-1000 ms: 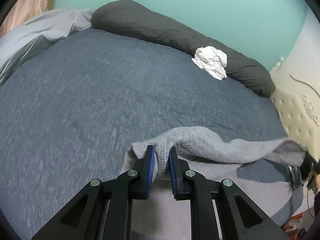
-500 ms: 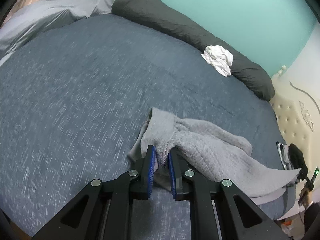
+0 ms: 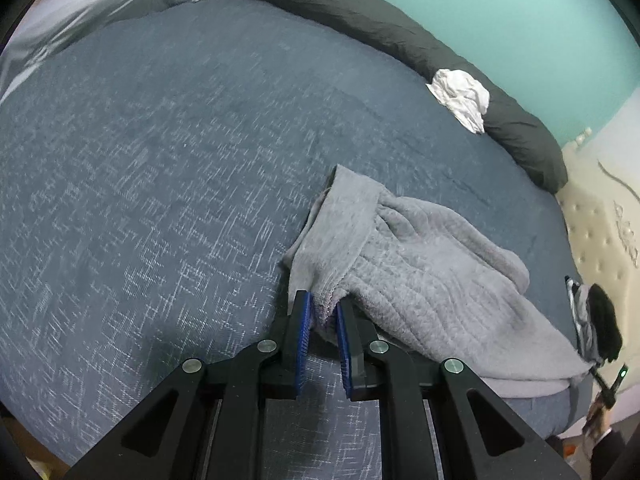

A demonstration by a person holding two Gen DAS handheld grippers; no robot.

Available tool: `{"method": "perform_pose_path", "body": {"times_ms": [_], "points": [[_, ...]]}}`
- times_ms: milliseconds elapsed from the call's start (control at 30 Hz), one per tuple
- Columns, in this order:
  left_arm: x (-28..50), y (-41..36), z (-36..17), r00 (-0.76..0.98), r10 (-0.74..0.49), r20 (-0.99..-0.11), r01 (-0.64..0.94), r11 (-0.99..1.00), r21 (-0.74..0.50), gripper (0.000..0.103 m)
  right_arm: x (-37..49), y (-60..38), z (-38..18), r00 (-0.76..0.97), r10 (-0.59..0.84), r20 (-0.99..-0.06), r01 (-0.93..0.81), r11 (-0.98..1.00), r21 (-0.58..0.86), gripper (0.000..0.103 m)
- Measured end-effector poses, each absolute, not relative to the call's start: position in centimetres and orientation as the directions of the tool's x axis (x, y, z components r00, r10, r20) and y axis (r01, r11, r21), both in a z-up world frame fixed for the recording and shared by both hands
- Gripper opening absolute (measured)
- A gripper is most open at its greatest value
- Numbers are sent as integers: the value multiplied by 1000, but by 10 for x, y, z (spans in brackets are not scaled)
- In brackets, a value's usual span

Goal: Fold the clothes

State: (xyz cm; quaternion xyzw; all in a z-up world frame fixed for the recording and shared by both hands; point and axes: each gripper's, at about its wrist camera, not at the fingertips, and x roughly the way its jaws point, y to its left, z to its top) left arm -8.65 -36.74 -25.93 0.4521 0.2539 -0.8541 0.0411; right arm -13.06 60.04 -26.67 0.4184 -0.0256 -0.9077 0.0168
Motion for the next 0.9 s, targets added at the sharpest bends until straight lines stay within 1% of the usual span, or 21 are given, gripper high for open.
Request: {"method": "perform_pose_path", "body": {"times_ms": [300,533,667,900], "points": [[-88,-364,-261,-581,150,-800,327,-857,-398,15,-127,604,-271,-637,-93,-766,46,-996,82,7],[-91,-360,-259,-577,141,-804,325,-864,-385,15,-129,600,-259,-659,-108,-744,80,-994,73,7],[-91,-359,-257,-574,136,-807,322,-869,-376,15,-142,599,-239,-694,-106,-712,91,-994,60,7],[-91,-357,-258,-567,131,-813,322,-873,-366,15,-166,584,-192,-768,-111,-631,152,-988,-11,7]]}}
